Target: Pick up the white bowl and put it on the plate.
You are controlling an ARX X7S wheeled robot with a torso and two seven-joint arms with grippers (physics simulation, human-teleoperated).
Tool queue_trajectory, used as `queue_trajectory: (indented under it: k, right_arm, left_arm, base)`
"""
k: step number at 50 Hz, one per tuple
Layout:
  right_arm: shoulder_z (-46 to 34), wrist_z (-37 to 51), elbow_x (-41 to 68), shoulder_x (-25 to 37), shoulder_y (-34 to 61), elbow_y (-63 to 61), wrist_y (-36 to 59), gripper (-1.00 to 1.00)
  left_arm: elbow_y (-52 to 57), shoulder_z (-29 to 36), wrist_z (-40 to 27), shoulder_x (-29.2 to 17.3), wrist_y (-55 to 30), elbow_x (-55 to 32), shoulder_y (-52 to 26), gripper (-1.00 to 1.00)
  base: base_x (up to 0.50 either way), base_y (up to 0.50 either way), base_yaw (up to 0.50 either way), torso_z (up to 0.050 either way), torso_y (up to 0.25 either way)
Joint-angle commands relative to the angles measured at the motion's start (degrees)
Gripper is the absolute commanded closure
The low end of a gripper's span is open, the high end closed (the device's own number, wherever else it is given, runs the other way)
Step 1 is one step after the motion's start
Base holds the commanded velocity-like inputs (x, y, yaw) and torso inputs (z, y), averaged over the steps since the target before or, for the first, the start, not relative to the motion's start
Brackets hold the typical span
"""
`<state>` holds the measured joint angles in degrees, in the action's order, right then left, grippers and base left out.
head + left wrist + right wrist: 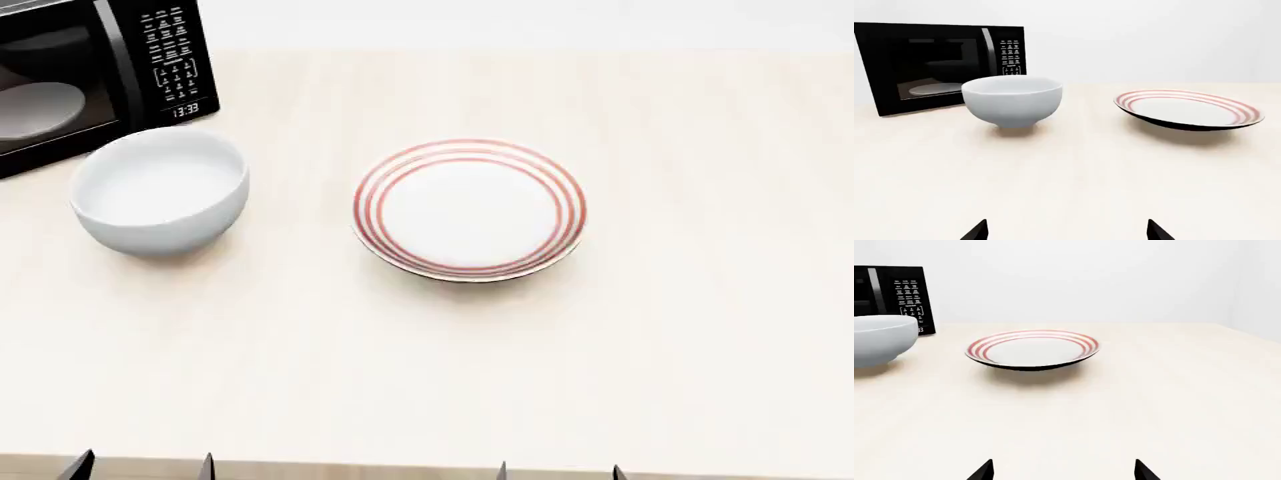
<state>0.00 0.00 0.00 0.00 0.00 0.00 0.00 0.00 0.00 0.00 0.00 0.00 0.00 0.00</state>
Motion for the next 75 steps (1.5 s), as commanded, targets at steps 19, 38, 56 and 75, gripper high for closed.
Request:
queue_trajectory:
  k: [19, 38, 56, 75]
  right_arm:
    - [-3.94, 3.54, 4.21, 3.36, -0.05, -0.49, -0.50, -1.00]
    - [-6.69, 8.29, 1.91, 5.82, -6.87, -25.52, 6.44, -1.00]
    - [-9.46, 10.50, -0.80, 7.72, -7.66, -42.25, 14.36, -1.00]
    - [-10.40, 11.15, 0.40, 8.98, -7.65, -45.01, 14.69, -1.00]
  left_arm:
    - [0.30, 4.20, -3.59, -3.53, -0.10, -3.02, 0.21, -1.00]
    - [15.69, 6.10, -6.00, -6.25, -1.84, -1.30, 5.90, -1.00]
    - [41.87, 5.79, -8.59, -8.21, -14.76, -1.76, 9.03, -1.00]
    - [49.14, 5.65, -10.00, -9.12, -18.00, -3.45, 9.25, -1.00]
  base:
    - [0.00, 0.00, 0.00, 0.000, 0.000]
    - [0.00, 0.00, 0.00, 0.000, 0.000]
    - [0.00, 0.00, 0.00, 0.000, 0.000]
    - [0.00, 0.00, 0.00, 0.000, 0.000]
